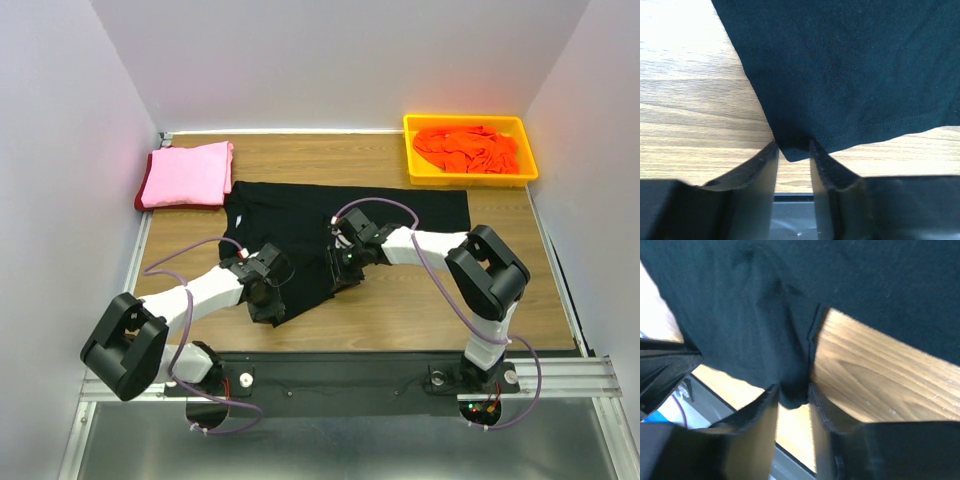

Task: Fold and stack the t-shirts
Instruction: Fold the tshirt

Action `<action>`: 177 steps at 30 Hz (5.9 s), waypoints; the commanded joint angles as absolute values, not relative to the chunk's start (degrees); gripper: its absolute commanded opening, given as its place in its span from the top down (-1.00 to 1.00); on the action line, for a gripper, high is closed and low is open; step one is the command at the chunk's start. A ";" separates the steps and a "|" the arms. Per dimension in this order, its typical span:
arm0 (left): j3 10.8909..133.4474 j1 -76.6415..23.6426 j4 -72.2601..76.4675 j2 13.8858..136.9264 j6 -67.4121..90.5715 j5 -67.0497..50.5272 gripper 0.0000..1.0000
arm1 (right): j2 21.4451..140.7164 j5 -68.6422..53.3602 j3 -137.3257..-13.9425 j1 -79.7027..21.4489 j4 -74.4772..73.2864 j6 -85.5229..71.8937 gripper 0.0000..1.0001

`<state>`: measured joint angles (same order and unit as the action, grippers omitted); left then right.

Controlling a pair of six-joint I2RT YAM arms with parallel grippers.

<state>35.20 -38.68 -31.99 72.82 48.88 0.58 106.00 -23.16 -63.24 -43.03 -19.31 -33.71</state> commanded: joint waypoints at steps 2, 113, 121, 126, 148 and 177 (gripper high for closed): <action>33.84 -39.46 -29.88 75.50 48.69 0.26 0.44 | 107.49 -22.41 -64.42 -43.86 -18.90 -33.93 0.44; 74.35 -18.72 -16.43 105.03 30.32 11.60 1.00 | 125.69 -12.57 -98.97 -29.88 -22.06 -35.33 0.82; 75.67 -18.63 -18.01 105.03 29.27 12.22 1.00 | 125.16 -12.22 -97.91 -29.79 -23.03 -35.33 0.74; 75.76 -18.72 -19.95 103.01 28.83 12.48 0.49 | 122.70 -11.25 -97.65 -29.27 -23.90 -33.93 0.50; 53.44 -14.50 -16.09 84.55 29.97 14.77 -0.03 | 86.48 -12.48 -55.90 7.90 -25.31 -28.48 0.00; 46.85 -1.41 -14.85 91.15 29.00 10.47 0.50 | 90.71 -2.37 -44.30 22.85 -21.44 -37.18 0.21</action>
